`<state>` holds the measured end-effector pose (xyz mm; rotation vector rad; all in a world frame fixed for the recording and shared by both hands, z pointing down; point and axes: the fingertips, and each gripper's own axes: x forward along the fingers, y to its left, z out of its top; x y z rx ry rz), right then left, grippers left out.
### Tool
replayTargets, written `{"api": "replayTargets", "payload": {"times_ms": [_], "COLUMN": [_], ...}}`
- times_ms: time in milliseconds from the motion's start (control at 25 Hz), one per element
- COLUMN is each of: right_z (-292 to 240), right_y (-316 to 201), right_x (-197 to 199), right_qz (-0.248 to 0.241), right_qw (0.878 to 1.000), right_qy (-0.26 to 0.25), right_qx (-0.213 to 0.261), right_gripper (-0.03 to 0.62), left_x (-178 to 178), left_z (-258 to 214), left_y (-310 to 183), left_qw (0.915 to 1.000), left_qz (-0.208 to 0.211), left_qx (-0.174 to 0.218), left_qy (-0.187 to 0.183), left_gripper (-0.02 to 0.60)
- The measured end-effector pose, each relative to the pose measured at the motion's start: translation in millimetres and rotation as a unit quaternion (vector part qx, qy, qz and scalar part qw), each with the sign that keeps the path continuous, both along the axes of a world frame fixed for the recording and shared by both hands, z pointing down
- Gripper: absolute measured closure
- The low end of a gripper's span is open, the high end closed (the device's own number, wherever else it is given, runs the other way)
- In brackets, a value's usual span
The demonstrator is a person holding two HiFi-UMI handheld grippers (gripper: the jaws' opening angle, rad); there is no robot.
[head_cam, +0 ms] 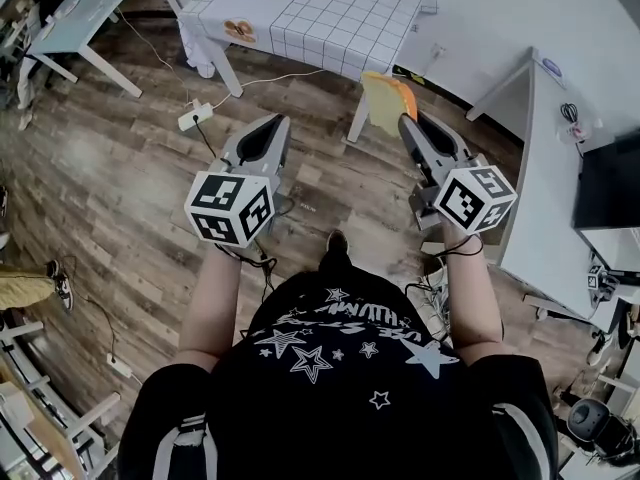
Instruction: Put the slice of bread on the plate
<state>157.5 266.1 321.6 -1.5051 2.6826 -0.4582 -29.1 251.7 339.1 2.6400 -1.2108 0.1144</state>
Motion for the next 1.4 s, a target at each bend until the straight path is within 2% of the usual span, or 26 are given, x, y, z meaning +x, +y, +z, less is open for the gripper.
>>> {"api": "replayTargets", "payload": {"times_ms": [440, 880, 1200, 1400], "right_z": [3, 12, 24, 27], "right_y": [-59, -89, -108, -139], "right_x": [32, 25, 22, 20], "right_qz": [-0.020, -0.053, -0.040, -0.019], "right_qw": [0.999, 0.998, 0.998, 0.999], "right_qy": [-0.027, -0.043, -0.037, -0.032], "right_qx": [0.005, -0.007, -0.021, -0.029], "right_gripper": [0.496, 0.496, 0.496, 0.496], "left_x": [20, 14, 15, 8], "left_z": [-3, -2, 6, 13], "left_y": [-40, -53, -83, -117], "left_qw": [0.9989, 0.9966, 0.9979, 0.9987], "left_qz": [-0.043, -0.080, -0.064, -0.049], "left_qx": [0.009, 0.003, -0.001, -0.010], "left_qy": [-0.016, -0.015, -0.011, -0.006], "left_gripper": [0.572, 0.572, 0.572, 0.572]}}
